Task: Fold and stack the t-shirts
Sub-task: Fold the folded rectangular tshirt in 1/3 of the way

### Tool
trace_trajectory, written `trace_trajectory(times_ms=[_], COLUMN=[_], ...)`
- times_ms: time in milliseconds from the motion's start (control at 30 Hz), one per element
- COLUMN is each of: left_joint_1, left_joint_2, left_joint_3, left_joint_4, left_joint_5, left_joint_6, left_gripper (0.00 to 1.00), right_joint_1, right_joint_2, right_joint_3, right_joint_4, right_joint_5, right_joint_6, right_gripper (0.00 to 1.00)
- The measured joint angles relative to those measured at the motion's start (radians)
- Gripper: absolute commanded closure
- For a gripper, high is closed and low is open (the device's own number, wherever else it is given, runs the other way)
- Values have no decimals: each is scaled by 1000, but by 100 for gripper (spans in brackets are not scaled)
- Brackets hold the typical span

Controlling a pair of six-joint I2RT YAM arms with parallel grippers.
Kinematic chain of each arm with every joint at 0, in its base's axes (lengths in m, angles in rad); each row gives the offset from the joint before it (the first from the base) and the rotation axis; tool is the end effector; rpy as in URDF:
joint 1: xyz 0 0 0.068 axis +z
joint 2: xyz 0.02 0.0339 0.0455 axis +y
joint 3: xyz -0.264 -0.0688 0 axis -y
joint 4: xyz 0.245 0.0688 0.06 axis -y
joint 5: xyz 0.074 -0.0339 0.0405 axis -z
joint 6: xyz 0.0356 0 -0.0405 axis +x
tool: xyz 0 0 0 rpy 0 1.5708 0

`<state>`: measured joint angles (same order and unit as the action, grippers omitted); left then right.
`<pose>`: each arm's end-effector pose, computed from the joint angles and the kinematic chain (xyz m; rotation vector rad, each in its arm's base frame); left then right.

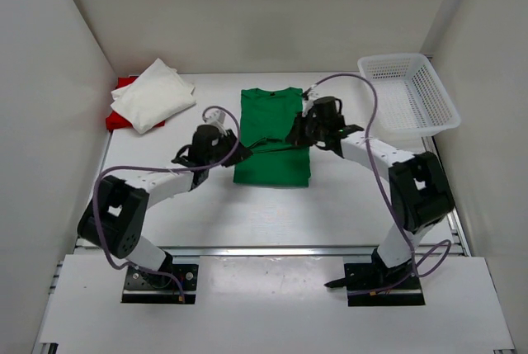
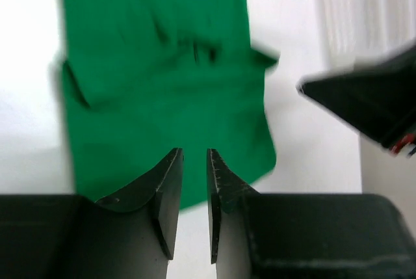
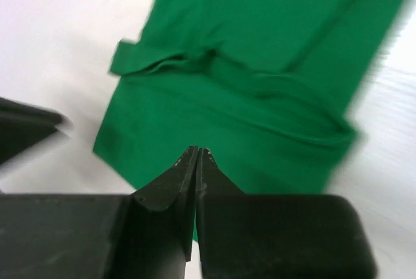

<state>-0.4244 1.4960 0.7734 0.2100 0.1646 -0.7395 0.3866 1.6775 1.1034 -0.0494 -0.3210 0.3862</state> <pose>0.2881 -0.1366 0.2062 -0.2399 2.1851 -0.8570 0.3421 0.1514 0.2304 -0.1881 2.2608 0.7757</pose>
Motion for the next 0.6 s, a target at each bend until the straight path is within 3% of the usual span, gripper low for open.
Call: trace_trajectory(times_ms=[100,233,600], left_joint_1=[-61,-64,-82], left_joint_2=[60,140,133], left_joint_3=[-63,-136,-216], left_joint_4=[27,30,166], left_joint_5=[19,15,10], left_joint_6=[-5,-14,-33], left_gripper=[73,73,73], right_joint_1=[85,158,167], right_joint_2=[82,211,365], right_joint_3=[36,71,159], right_joint_4=[3,-5,57], right_joint_5=[-1,-1,19], right_joint_6=[-13,-27,-15], right_gripper=[100,100,100])
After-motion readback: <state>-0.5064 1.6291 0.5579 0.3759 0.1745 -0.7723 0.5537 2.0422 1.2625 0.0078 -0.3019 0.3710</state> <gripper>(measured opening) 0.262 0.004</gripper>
